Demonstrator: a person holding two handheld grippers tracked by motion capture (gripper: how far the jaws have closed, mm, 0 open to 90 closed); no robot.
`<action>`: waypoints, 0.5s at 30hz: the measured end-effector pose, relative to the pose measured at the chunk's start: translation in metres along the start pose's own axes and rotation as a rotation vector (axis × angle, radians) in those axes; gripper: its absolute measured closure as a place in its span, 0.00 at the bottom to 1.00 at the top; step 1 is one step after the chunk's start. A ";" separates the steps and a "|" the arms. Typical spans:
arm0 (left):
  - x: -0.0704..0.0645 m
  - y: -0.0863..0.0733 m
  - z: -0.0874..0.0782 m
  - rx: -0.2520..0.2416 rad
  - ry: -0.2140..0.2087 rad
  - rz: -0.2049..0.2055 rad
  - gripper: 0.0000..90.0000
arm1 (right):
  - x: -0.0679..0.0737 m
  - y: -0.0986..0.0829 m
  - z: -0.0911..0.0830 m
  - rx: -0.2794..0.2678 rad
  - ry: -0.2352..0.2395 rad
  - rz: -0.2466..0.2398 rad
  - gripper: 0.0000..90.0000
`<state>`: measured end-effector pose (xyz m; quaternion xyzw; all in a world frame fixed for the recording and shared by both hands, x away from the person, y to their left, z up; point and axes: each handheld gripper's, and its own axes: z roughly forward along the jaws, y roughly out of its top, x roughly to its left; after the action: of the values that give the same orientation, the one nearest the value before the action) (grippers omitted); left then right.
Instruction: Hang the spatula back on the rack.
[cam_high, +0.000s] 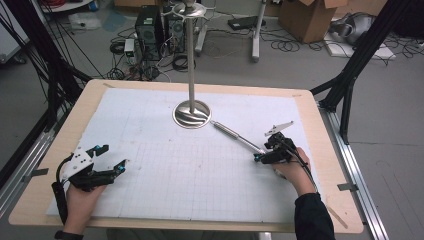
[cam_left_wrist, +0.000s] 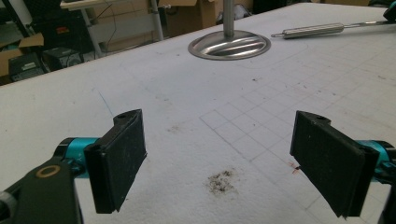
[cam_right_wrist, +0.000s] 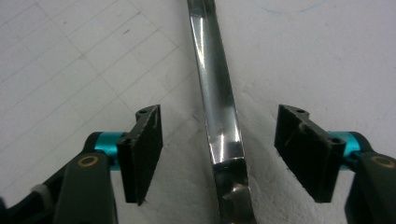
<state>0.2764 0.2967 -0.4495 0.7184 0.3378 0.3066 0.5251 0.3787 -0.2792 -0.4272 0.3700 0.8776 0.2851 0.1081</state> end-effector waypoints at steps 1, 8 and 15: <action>0.000 0.000 0.000 0.001 -0.002 0.000 0.20 | 0.000 0.000 0.000 0.006 0.003 0.006 0.39; 0.000 0.000 0.000 0.000 0.000 0.001 0.21 | 0.000 0.010 0.002 0.072 0.010 -0.006 0.46; 0.000 0.000 -0.001 -0.003 0.001 0.001 0.21 | -0.005 0.012 0.004 0.097 0.019 0.024 0.54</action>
<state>0.2757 0.2970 -0.4496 0.7175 0.3372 0.3078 0.5261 0.3910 -0.2741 -0.4233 0.3825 0.8868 0.2472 0.0781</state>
